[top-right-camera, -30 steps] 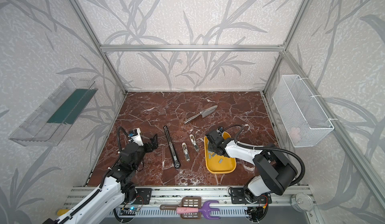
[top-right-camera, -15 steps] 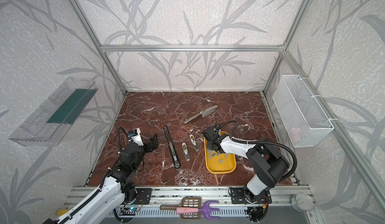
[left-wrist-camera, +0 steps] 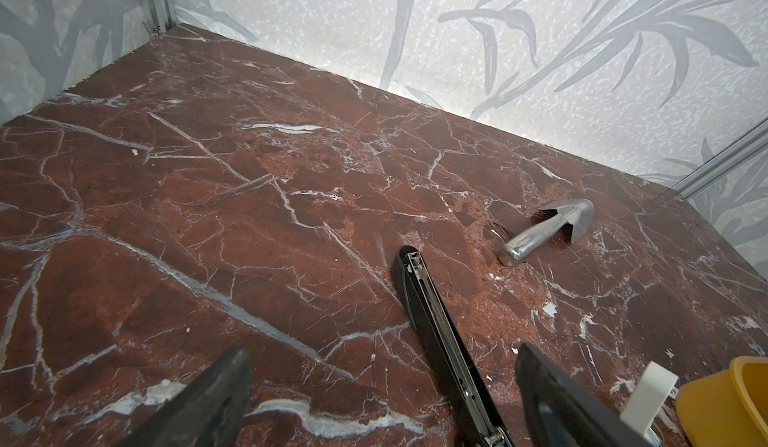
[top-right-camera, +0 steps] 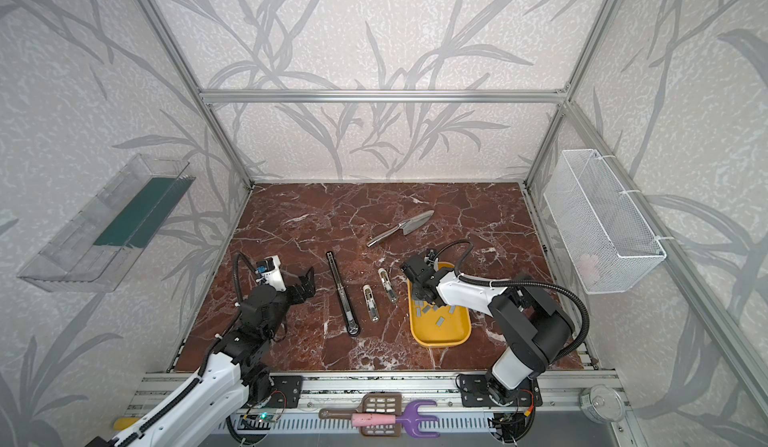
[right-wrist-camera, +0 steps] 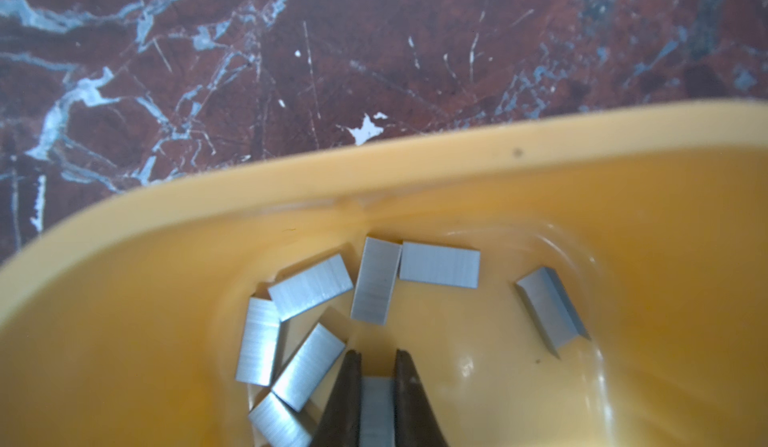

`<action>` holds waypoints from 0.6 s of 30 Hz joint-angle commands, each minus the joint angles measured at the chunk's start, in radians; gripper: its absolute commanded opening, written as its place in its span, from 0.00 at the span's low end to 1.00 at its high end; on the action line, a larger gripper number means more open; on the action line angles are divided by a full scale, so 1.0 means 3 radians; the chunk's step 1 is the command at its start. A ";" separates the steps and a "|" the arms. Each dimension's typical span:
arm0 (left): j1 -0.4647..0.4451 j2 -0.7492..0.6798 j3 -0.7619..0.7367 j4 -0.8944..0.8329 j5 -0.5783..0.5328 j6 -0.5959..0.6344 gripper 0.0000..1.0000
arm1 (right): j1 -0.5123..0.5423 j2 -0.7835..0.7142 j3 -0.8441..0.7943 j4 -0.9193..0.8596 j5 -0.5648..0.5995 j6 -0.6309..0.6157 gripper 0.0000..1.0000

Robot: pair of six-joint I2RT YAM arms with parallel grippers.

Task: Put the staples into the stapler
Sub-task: 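Lower and close the right gripper on a silver staple strip, then lift the staple strip and carry it toward the opened small beige stapler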

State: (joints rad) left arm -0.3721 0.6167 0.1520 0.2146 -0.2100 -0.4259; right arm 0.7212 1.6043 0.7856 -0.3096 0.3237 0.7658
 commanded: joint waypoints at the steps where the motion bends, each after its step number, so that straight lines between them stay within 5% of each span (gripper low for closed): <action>1: -0.0001 -0.0036 -0.0036 0.0047 0.0000 0.0020 0.99 | 0.0020 0.0102 -0.0012 -0.0229 0.0003 -0.0011 0.10; 8: -0.0002 -0.0011 -0.0040 0.0072 0.0001 0.0017 0.99 | 0.0020 -0.0119 0.0061 -0.0369 0.0109 -0.0074 0.09; 18: -0.0002 0.0233 0.0031 0.0111 0.0091 -0.0004 0.99 | 0.0095 -0.1286 -0.0240 -0.0219 0.0121 -0.0373 0.10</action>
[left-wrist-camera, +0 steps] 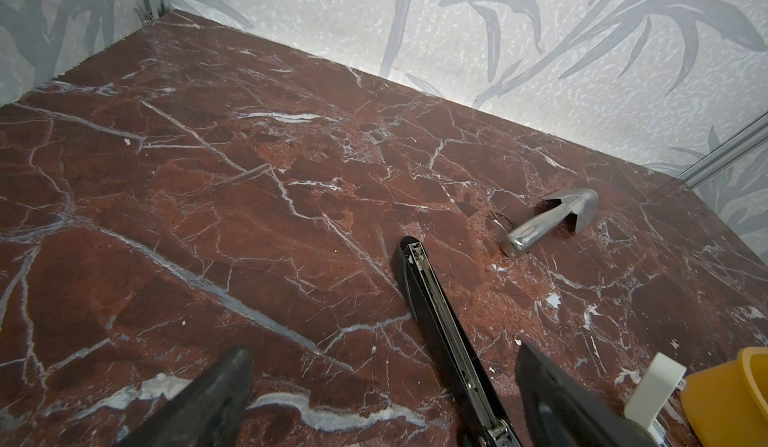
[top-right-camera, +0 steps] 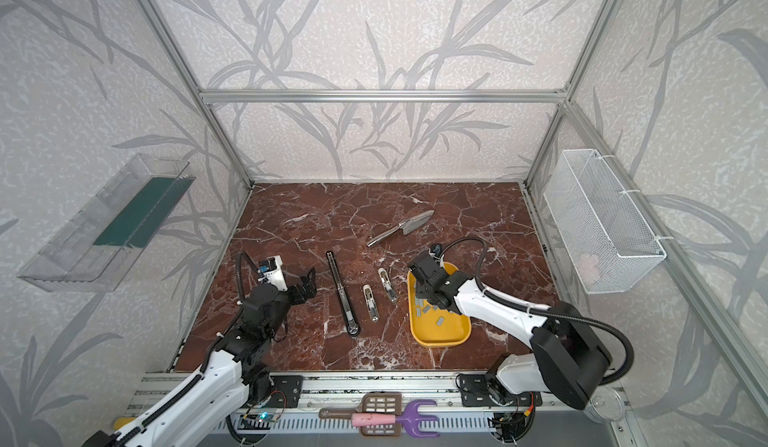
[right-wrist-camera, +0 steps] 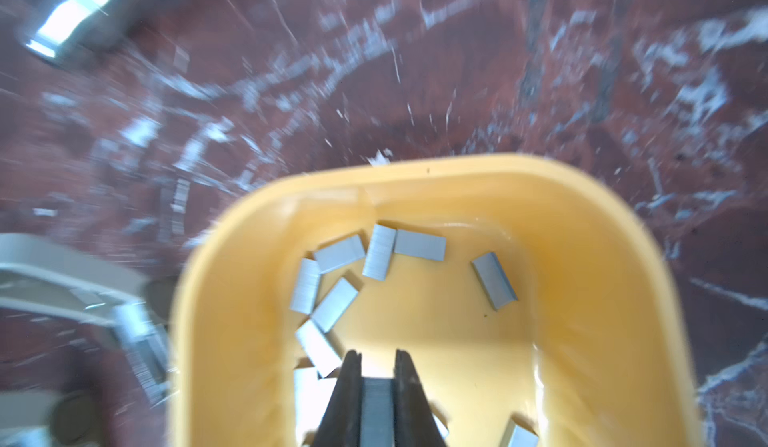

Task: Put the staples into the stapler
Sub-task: 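Lift the staple strip and carry it toward the opened small beige stapler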

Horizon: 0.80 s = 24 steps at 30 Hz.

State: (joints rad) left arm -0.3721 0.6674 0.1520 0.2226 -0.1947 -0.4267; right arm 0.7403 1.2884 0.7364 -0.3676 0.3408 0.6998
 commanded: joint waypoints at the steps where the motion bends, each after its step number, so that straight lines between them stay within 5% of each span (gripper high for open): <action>1: 0.0002 0.0102 0.0044 0.0086 0.0035 0.0000 0.99 | 0.0051 -0.0348 -0.0087 -0.0017 0.0061 -0.0185 0.10; 10: -0.0002 0.0403 0.0169 0.0106 0.0215 0.0036 0.99 | 0.0629 -0.0790 0.0068 0.0188 0.0330 -0.0604 0.10; 18: -0.0002 0.0393 0.0147 0.0175 0.0372 0.0087 0.99 | 0.1377 -0.0330 0.0275 0.0840 0.0500 -0.0971 0.10; 24: -0.0002 0.0408 0.0089 0.0374 0.0703 0.0218 0.99 | 0.1434 0.0034 0.0208 0.1355 0.0222 -0.0992 0.11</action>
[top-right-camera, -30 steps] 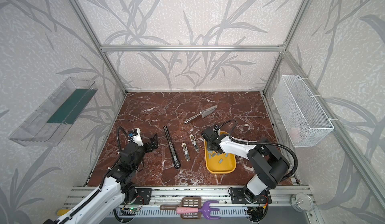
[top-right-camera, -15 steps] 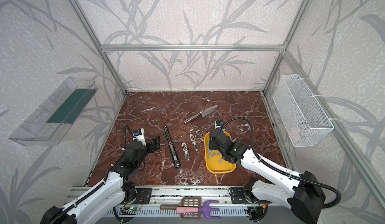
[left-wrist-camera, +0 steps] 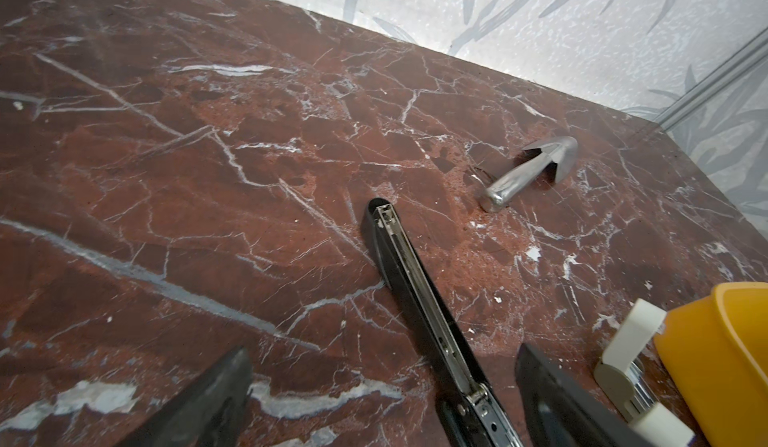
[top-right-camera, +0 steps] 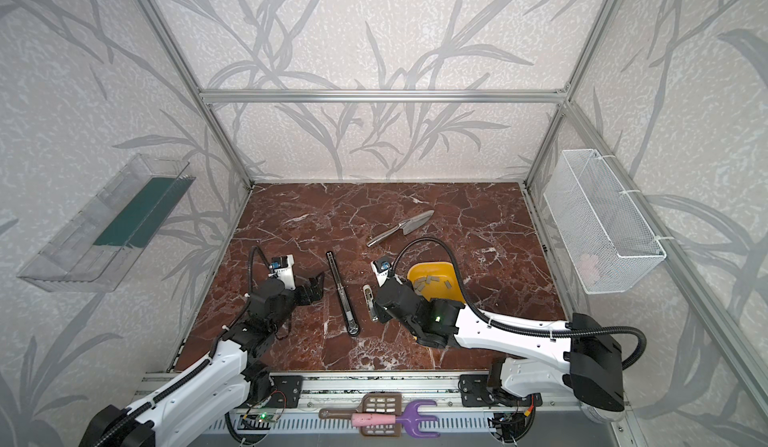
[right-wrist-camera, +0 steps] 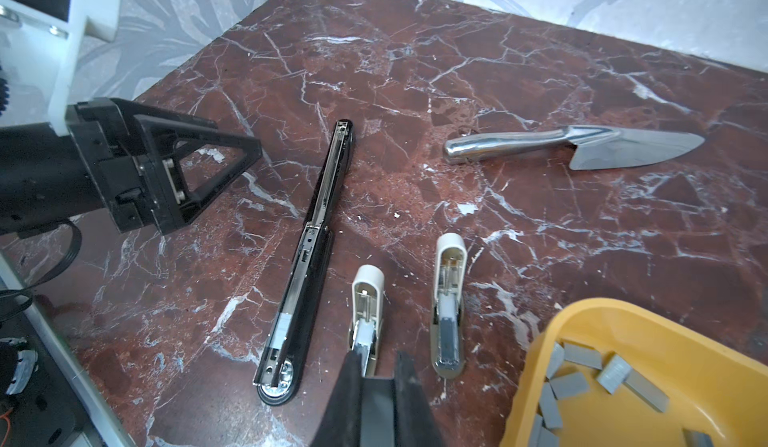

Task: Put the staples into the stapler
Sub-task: 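Lift the staple strip and carry it toward the opened small beige stapler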

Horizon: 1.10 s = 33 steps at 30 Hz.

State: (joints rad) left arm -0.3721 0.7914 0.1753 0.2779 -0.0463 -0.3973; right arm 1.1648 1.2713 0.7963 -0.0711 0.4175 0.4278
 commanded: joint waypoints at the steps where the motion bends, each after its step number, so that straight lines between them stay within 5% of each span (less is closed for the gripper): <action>1: -0.0002 -0.0002 0.0010 0.0198 0.0238 0.0129 0.99 | 0.0025 0.0143 0.0000 0.0412 -0.0016 -0.0086 0.12; 21: -0.0001 0.0011 0.0019 0.0184 0.0052 0.0098 0.99 | -0.0018 0.0954 0.0101 0.0852 0.0012 -0.0228 0.13; 33: 0.0000 0.0058 0.0047 0.0168 -0.0011 0.0092 0.99 | 0.0070 0.0867 0.0049 0.0648 0.0188 0.0059 0.09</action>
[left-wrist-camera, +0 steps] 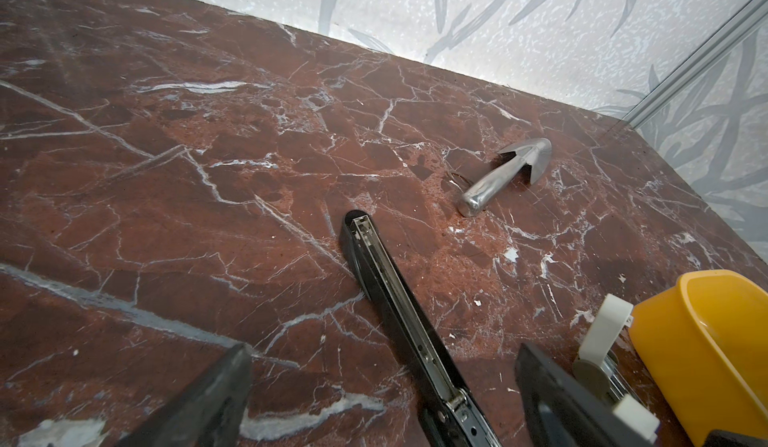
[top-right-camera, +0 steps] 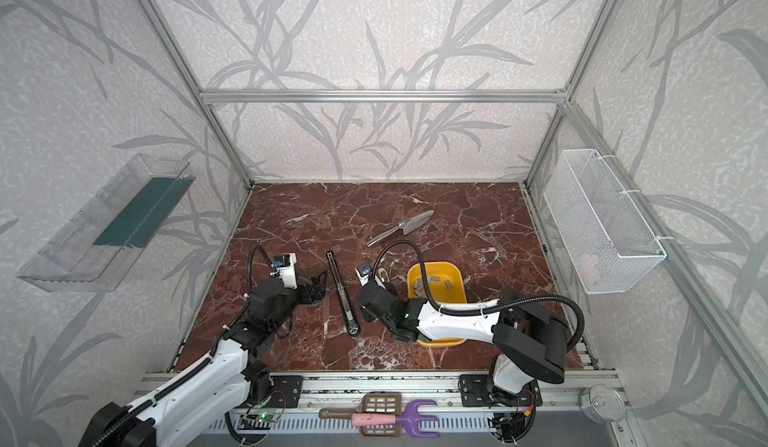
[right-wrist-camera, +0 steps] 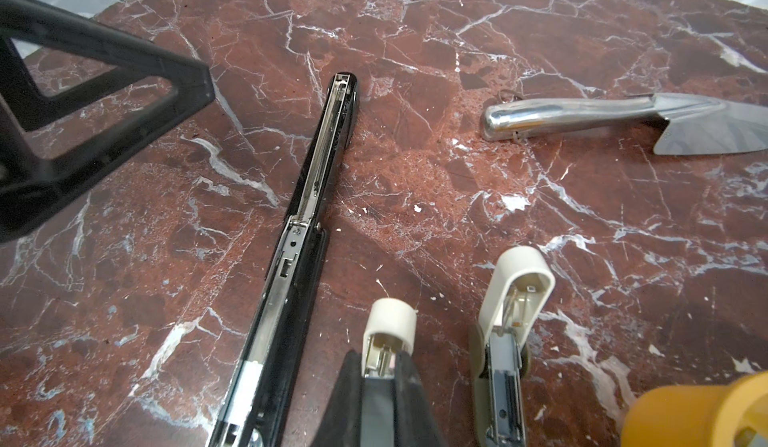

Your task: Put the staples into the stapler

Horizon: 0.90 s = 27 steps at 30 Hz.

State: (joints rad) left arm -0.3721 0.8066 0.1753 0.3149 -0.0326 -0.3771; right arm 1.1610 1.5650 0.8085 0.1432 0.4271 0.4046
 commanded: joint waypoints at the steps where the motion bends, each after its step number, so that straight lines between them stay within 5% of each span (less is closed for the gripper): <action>1: -0.0002 0.0008 0.0045 0.0045 -0.0055 0.0025 0.99 | 0.0108 -0.0106 0.0010 -0.0108 0.0188 0.0204 0.09; 27: -0.0001 0.0026 0.0050 0.0034 -0.0071 -0.0001 0.99 | 0.0152 0.0137 -0.0016 -0.0016 0.0239 0.0475 0.09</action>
State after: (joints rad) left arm -0.3721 0.8135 0.1753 0.3149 -0.0360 -0.3775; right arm 1.2034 1.5894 0.8074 0.1146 0.4812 0.5316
